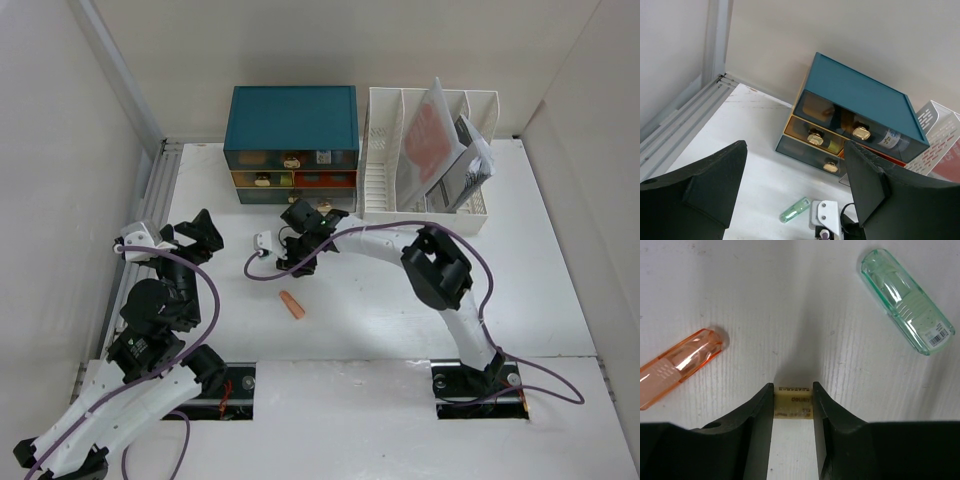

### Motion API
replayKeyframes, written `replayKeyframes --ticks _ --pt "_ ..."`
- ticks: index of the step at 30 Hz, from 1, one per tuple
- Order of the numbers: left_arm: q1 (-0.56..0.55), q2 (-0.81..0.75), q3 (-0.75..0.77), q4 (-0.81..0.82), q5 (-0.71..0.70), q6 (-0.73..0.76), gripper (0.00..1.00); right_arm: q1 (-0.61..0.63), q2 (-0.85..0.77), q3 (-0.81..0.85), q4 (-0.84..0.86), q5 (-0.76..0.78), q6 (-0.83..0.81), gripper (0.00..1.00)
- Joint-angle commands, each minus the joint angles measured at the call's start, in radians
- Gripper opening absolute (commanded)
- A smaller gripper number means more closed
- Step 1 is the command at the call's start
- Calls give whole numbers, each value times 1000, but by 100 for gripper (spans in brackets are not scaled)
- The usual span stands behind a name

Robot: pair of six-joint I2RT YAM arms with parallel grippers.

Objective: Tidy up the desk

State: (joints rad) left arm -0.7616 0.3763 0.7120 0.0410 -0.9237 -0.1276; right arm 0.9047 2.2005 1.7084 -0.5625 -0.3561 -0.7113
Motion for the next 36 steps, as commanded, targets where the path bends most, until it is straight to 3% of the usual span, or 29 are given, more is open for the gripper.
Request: replayKeyframes --ticks 1,13,17,21,28,36 --pt "2 -11 -8 39 2 14 76 13 -93 54 -43 -55 -8 9" --pt "2 -2 -8 39 2 14 76 22 -327 85 -31 -73 33 9" --pt "2 7 -8 39 -7 14 76 22 -366 85 9 29 33 10" --pt "2 7 -8 39 -7 14 76 22 -403 45 104 271 52 11" --pt "2 7 -8 39 -7 14 76 -21 -403 -27 280 566 104 9" --pt "2 7 -8 39 -7 14 76 -84 -374 -41 345 652 171 6"
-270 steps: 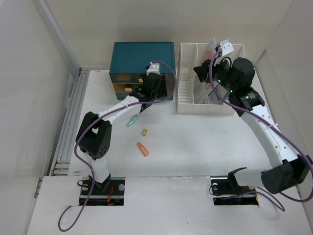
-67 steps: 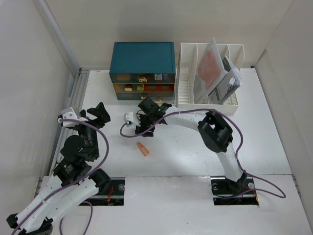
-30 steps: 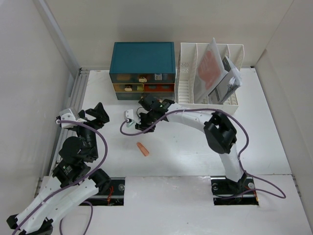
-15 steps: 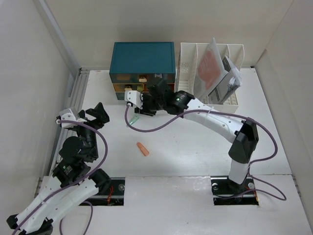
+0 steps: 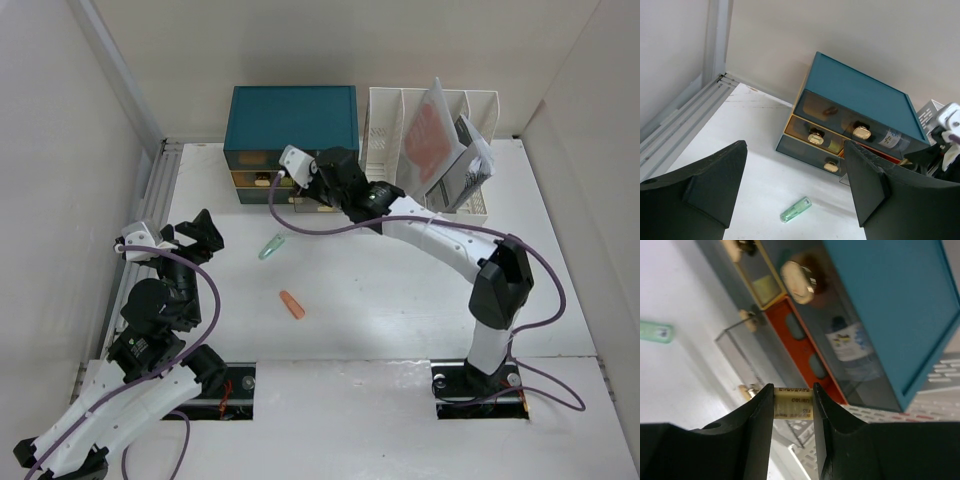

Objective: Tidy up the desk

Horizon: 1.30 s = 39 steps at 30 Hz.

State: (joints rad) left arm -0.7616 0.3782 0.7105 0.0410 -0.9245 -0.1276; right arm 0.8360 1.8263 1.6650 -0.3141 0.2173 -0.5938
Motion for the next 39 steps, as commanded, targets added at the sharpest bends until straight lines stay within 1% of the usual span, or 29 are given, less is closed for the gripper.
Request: replayKeyframes --ticks 1,5,7,9,17,25,27,30,31,34,39 --pt "2 5 -6 39 -7 14 76 -26 1 2 96 79 54 6" --pt "2 5 -6 39 -7 14 76 -46 28 2 96 79 87 6" --pt "2 5 -6 39 -7 14 76 -46 37 2 96 79 97 7" --pt "2 5 -6 39 -7 14 76 -46 57 22 76 79 97 11" --pt "2 5 -6 39 -7 14 76 -74 100 32 67 70 107 12" --pt "2 5 -6 39 -7 14 76 -74 119 32 76 79 117 14" --pt "2 5 -6 39 -7 14 76 -83 119 32 76 79 117 23" --pt "2 5 -6 39 -7 14 76 -83 128 41 64 70 117 48" --pt "2 5 -6 39 -7 14 76 -83 128 41 53 59 117 59" --pt "2 5 -6 39 -7 14 76 -83 108 41 53 50 117 70" --pt "2 5 -6 39 -7 14 76 -83 64 32 53 31 117 70"
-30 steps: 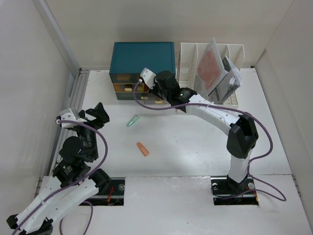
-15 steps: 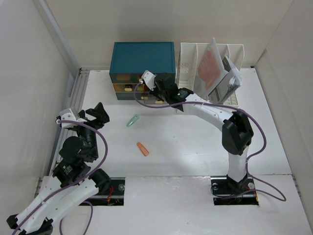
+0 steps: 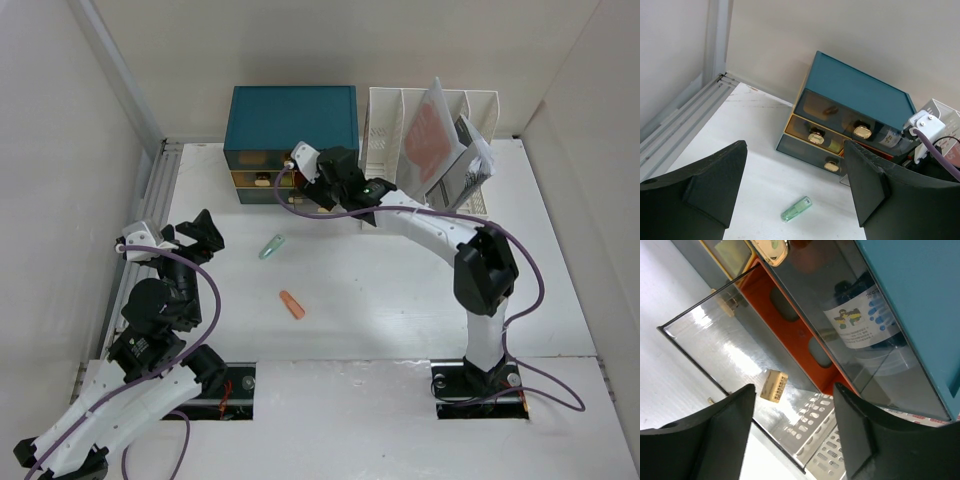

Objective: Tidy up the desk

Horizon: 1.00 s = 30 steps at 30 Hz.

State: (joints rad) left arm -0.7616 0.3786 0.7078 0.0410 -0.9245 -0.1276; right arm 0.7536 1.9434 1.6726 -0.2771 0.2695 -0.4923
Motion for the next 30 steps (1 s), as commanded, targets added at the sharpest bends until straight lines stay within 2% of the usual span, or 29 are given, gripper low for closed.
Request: replayKeyframes --ticks 1,4,5,6,8,9,12,13,16,18,21,23,26,30 --pt "2 5 -4 39 -7 14 76 0 -72 9 32 -30 24 67" --pt "2 5 -4 39 -7 14 76 0 -87 -22 55 -61 24 51" --pt "2 5 -4 39 -7 14 76 0 -116 -36 65 -84 24 33" --pt "2 5 -4 39 -7 14 76 0 -129 -49 78 -125 24 23" --pt "2 5 -4 39 -7 14 76 -13 -147 -69 78 -205 24 11" --pt "2 5 -4 39 -7 14 76 -28 -165 -85 78 -299 24 3" --pt "2 5 -4 39 -7 14 76 -68 -175 -94 49 -474 4 0" --pt "2 5 -4 39 -7 14 76 -94 -175 -94 30 -603 4 0" --pt "2 5 -4 39 -7 14 76 -132 -129 -27 -104 -853 -77 0" --pt "2 5 -4 39 -7 14 76 -157 -91 47 -243 -943 -135 0" --pt "2 5 -4 39 -7 14 76 -157 -9 117 -376 -994 -202 0" --pt "2 5 -4 39 -7 14 76 -157 17 141 -396 -994 -203 0" --pt "2 5 -4 39 -7 14 76 -157 40 151 -396 -983 -203 0" --pt "2 5 -4 39 -7 14 76 -157 40 136 -329 -880 -126 0"
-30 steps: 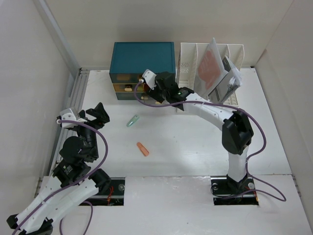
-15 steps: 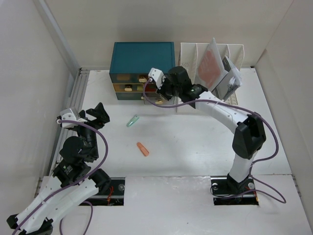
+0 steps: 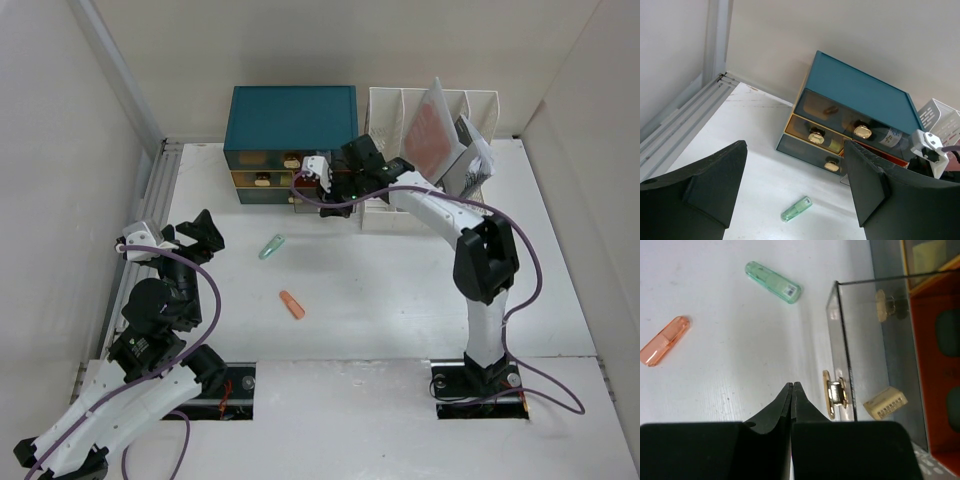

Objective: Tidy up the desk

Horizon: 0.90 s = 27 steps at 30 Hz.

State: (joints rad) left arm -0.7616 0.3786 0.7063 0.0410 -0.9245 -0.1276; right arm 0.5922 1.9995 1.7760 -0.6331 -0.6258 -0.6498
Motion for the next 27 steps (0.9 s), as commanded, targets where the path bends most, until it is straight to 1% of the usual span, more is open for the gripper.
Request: replayKeyframes --ticks 1,3,4,6,7,9,11,16,18,27 --pt "2 5 -2 39 -7 14 76 4 -16 20 53 76 57 0" --pt "2 5 -2 39 -7 14 76 4 -45 -32 157 154 142 0" --pt "2 5 -2 39 -7 14 76 4 -54 -68 227 260 171 0" --pt "2 5 -2 39 -7 14 76 4 -64 -101 285 351 214 0" --pt "2 5 -2 39 -7 14 76 14 -80 -116 312 424 226 0" --pt "2 5 -2 39 -7 14 76 14 -91 -125 357 475 236 0" --pt "2 5 -2 39 -7 14 76 14 -91 -125 366 541 268 0" --pt "2 5 -2 39 -7 14 76 23 -82 -144 450 664 297 0" --pt "2 5 -2 39 -7 14 76 32 -73 -144 460 710 297 0" --pt "2 5 -2 39 -7 14 76 41 -8 -95 478 822 288 0"
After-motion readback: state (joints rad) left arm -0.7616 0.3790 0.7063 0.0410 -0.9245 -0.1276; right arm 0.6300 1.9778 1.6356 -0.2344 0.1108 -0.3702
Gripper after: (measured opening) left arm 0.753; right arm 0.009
